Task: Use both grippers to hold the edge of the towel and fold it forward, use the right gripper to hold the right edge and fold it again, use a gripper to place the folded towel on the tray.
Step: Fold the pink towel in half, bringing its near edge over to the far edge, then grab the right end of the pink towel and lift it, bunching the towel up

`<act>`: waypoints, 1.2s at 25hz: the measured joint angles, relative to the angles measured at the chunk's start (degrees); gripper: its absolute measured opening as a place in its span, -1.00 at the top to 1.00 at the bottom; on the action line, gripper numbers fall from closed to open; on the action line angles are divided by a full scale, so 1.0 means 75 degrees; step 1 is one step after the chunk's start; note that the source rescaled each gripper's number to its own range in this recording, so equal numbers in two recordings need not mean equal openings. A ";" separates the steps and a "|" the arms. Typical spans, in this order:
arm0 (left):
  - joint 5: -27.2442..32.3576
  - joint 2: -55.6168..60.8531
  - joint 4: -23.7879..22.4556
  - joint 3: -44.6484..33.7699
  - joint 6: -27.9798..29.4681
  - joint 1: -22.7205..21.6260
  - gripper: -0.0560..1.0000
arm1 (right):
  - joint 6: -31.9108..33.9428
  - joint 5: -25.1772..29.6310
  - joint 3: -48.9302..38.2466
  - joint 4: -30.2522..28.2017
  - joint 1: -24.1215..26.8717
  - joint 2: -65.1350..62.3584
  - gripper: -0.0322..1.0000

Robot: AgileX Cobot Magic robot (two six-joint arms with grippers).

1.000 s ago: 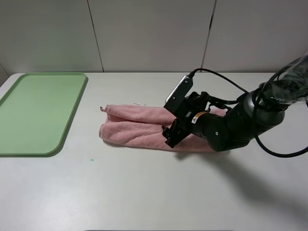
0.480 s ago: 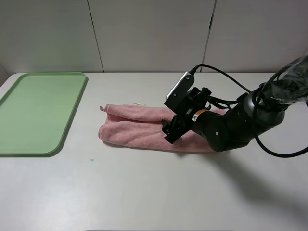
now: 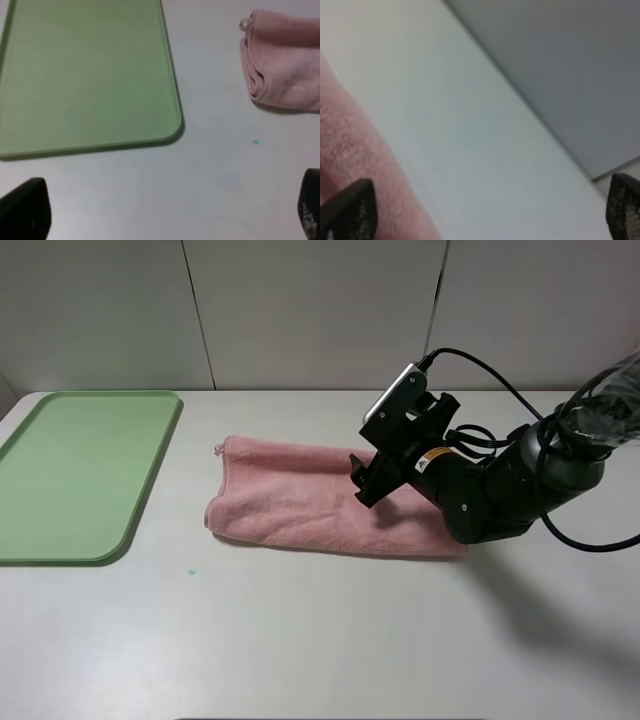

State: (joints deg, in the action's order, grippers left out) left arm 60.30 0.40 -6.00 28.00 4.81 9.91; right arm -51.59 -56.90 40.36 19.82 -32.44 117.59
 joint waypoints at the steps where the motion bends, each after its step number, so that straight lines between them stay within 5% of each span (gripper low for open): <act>1: 0.0000 0.0000 0.0000 0.0000 0.0000 0.0000 -1.00 | -0.0030 -0.0123 0.0000 -0.0008 0.0046 0.0000 -1.00; 6: 0.0000 0.0000 0.0000 0.0000 0.0000 0.0000 -1.00 | -0.0081 -0.0262 0.0000 -0.0031 0.0106 -0.0031 -1.00; 13: 0.0000 0.0000 0.0000 0.0000 0.0000 0.0000 -1.00 | 0.0085 0.1247 -0.0016 0.0061 0.0106 -0.1146 -1.00; 20: 0.0000 0.0000 0.0000 0.0000 0.0000 0.0000 -1.00 | 0.0424 0.4155 -0.0020 0.0634 0.0106 -0.2943 -1.00; 30: 0.0010 0.0000 0.0000 0.0000 0.0000 0.0000 -1.00 | 0.2551 0.7644 -0.0025 0.1160 0.0397 -0.5453 -1.00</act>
State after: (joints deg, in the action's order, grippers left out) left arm 60.37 0.40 -6.00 28.00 4.81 9.91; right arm -32.46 0.43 40.17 28.53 -29.46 76.70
